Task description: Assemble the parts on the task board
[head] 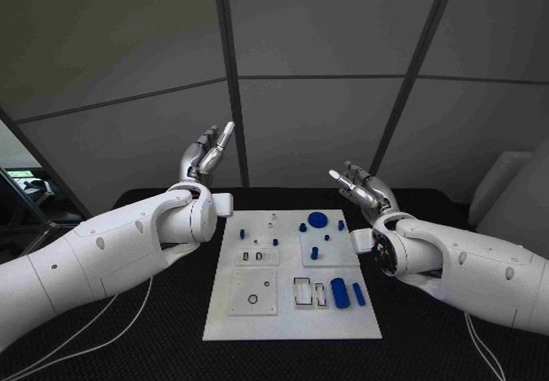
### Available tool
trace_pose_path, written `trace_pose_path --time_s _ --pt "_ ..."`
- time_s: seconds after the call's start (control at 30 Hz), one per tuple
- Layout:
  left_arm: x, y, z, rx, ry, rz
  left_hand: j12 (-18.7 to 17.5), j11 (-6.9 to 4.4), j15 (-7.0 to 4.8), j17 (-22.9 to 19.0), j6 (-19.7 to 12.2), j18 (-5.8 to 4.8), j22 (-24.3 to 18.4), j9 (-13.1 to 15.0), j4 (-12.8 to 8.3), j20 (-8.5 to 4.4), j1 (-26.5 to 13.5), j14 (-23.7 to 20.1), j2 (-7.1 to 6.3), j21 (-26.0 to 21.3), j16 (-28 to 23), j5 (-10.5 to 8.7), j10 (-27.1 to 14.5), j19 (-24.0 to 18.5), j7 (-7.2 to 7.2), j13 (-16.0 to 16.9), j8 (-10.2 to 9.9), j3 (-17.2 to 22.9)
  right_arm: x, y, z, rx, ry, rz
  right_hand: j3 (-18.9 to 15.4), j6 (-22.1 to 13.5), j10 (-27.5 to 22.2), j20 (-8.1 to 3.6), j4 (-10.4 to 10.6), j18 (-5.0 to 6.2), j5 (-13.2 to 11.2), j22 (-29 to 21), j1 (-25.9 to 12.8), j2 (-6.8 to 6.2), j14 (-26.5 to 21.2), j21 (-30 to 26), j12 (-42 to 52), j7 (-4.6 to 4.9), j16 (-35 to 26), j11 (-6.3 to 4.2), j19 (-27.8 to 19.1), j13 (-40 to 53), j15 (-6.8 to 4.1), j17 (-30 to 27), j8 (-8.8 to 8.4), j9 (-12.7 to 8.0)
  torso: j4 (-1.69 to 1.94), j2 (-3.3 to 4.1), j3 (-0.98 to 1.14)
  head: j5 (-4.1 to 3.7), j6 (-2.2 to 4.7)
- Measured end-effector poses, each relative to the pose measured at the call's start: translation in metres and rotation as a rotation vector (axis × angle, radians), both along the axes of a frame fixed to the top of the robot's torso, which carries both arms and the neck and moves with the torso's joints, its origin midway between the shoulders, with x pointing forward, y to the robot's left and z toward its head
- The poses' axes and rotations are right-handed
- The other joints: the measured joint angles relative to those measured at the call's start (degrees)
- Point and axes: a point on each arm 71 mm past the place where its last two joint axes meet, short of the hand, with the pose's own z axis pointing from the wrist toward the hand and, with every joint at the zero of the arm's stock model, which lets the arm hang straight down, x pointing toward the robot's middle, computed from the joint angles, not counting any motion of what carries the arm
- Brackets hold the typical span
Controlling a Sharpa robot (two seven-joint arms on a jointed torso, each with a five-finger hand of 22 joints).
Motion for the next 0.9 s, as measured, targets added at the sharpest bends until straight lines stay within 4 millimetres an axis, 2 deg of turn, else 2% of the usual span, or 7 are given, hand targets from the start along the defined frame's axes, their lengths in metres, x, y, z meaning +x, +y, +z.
trace_pose_path --time_s 0.3,0.43,0.47,0.57,0.6,0.67,0.9 --pt "0.0 -0.002 0.001 0.005 -0.015 -0.038 0.99 2.62 1.24 0.91 3.68 0.0 0.94 0.51 -0.18 0.76 2.39 6.19 -0.14 1.67 1.74 0.19 4.06 3.32 0.2 0.59 0.72 0.45 0.006 0.004 -0.002 -0.063 0.012 0.14 0.88 11.54 13.71 0.47 -4.06 2.29 0.23 1.58 7.13 0.42 14.47 3.34 3.03 0.74 3.08 1.92 9.24 1.37 1.35 1.37 2.68 1.43 0.02 0.0 -0.02 0.01 -0.01" --pt "-0.001 0.014 0.001 0.016 -0.018 -0.036 4.83 4.65 1.03 3.53 12.96 -0.04 5.62 1.66 -1.94 0.4 5.55 26.53 -0.83 10.63 7.79 0.19 19.39 23.25 0.84 2.31 3.06 1.51 0.02 -0.007 0.01 -0.247 -0.111 0.148 1.98 22.38 26.02 0.46 -6.37 4.48 0.22 2.84 10.23 0.42 26.55 6.46 5.52 1.56 5.41 1.36 18.1 2.11 0.58 2.06 5.02 2.44 0.03 0.05 -0.02 0.12 -0.62" --pt "-0.001 0.017 0.002 0.018 -0.019 -0.035 6.25 4.71 0.44 4.28 16.03 -4.5 6.77 1.96 -2.68 0.42 6.81 32.73 -0.87 13.33 9.71 0.19 24.9 28.7 1.07 2.75 3.75 1.62 0.022 -0.008 0.014 -0.283 -0.139 0.154 2.69 26.39 30.22 0.39 -7.08 4.93 0.22 3.21 11.06 0.36 30.77 7.59 6.18 1.99 6.16 0.94 21.3 2.22 0.09 2.25 5.8 2.69 0.03 0.1 -0.02 0.12 -0.64" --pt "-0.004 0.02 0.003 0.017 -0.022 -0.049 9.63 3.25 -1.42 5.51 25.69 -4.08 8.01 2.99 -4.4 0.16 9.21 41.4 -1.23 16.82 12.41 0.19 37.02 35.7 1.69 3.66 6.2 1.82 0.029 -0.008 0.027 -0.402 -0.221 0.181 3.62 31.66 35.82 0.1 -8.32 5.8 0.22 3.61 11.79 0.18 36.47 9.13 6.7 2.79 6.94 0.23 25.63 2.24 -0.76 2.43 6.51 2.87 0.03 0.45 0.04 0.15 -0.67" --pt "-0.005 0.02 0.004 0.016 -0.024 -0.055 10.48 2.5 -2.2 5.98 31.19 -0.21 8.31 3.56 -5.33 -0.12 10.36 44.09 -1.62 17.75 13.06 0.19 40.32 37.72 2.37 3.76 7.63 1.74 0.031 -0.007 0.03 -0.437 -0.242 0.192 4.12 33.8 38.19 -0.1 -8.83 5.8 0.22 3.73 11.99 -0.01 38.86 9.76 6.7 3.13 7.18 -0.13 27.44 2.24 -1.18 2.49 6.78 2.88 0.0 0.58 0.08 0.15 -0.64" --pt "-0.008 0.022 0.006 0.016 -0.029 -0.07 11.55 1.04 -3.41 6.81 38.51 0.07 8.51 4.22 -7.05 -0.85 12.7 47.85 -2.3 18.8 13.72 0.19 45.53 40.26 3.69 3.95 9.73 1.34 0.035 -0.005 0.039 -0.518 -0.29 0.218 5.14 37.5 42.4 -0.6 -9.85 6.41 0.22 3.87 12.08 -0.11 43.13 10.85 6.7 3.74 7.33 -0.84 30.67 2.29 -2.01 2.63 6.78 2.88 -0.04 0.95 0.14 0.08 -0.52" --pt "-0.023 0.024 0.016 0.019 -0.05 -0.127 11.37 -1.46 -6.14 9.81 45.48 0.06 9.17 4.24 -9.54 -3.29 16.41 56.27 -2.4 21.29 15.1 0.19 54.06 45.76 3.67 4.06 10.38 0.12 0.042 0.003 0.063 -0.762 -0.409 0.289 8.67 44.99 51.68 -2.77 -12.21 6.7 0.22 4.12 11.52 -1.29 53.55 13.53 5.81 3.86 7.99 -2.76 38.79 2.36 -4.51 3.26 6.98 2.88 -0.11 2.7 0.3 -0.4 0.49"
